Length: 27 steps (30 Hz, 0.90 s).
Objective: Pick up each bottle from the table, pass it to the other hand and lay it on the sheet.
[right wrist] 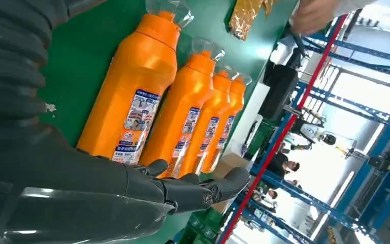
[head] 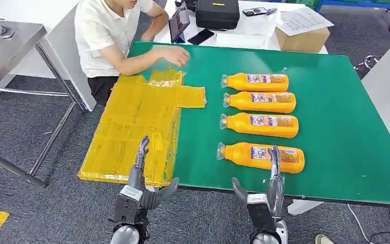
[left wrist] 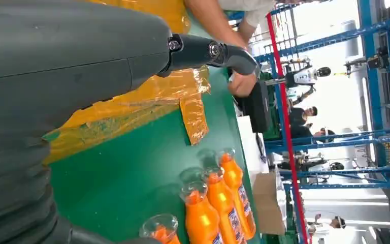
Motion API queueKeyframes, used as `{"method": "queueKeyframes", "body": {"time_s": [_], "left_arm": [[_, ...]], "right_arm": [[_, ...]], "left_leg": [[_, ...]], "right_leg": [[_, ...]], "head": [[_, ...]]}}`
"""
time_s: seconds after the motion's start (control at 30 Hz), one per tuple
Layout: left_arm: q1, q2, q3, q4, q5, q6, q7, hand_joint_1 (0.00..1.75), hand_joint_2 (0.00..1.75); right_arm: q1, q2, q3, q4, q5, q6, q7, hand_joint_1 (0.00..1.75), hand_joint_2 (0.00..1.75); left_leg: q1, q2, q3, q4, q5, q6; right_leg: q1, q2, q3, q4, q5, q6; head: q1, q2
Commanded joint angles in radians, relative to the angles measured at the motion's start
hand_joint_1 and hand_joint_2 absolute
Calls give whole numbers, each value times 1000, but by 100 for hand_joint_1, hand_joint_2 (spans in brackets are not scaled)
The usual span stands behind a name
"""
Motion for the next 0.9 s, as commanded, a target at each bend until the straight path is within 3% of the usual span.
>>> {"method": "queueKeyframes", "body": {"time_s": [0.03, 0.17, 0.2, 0.33, 0.5, 0.67, 0.9], "left_arm": [[-16, 9, 8, 23, 25, -9, -10, 0, 175], [-46, 3, -1, 55, 26, -29, -10, 0, 175], [-59, -7, 2, 70, 18, -43, -8, 0, 175], [-91, -19, -22, 82, -1, -85, 8, 0, 175], [-82, -22, -17, 84, -1, -85, 14, 0, 175], [-80, -25, -12, 82, -1, -86, 12, 0, 175], [-80, -25, -12, 82, -1, -86, 12, 0, 175]], "right_arm": [[-31, -46, 26, 47, 48, -32, 8, 0, 175], [-105, -114, -20, 146, 324, -79, 105, 0, 175], [-141, -132, -72, 202, 525, -79, 182, 0, 175], [-252, -207, -173, 328, 743, -79, 236, 0, 175], [-307, -295, -156, 395, 792, -79, 295, 0, 175], [-343, -315, -97, 460, 815, -67, 354, 0, 175], [-343, -315, -97, 460, 815, -67, 354, 0, 175]], "left_leg": [[2, 1, 3, -1, -1, -3], [2, 1, 3, -1, -1, -2], [2, 1, 4, -1, -1, -2], [1, 0, 2, -1, 1, -1], [1, -1, 2, -1, 1, 0], [-1, 1, 1, 1, 1, 0], [1, 1, 0, 1, 1, 0]], "right_leg": [[2, 2, 3, -2, 0, -3], [2, 2, 3, -2, 0, -2], [2, 2, 4, -3, 1, -3], [1, 0, 3, -2, 1, -1], [1, 0, 4, -3, 3, 0], [0, 1, 1, -1, 4, 0], [1, 1, 1, -1, 4, -1]], "head": [[0, 0], [0, 0], [0, 0], [0, 0], [1, 0], [0, 0], [0, 0]]}}
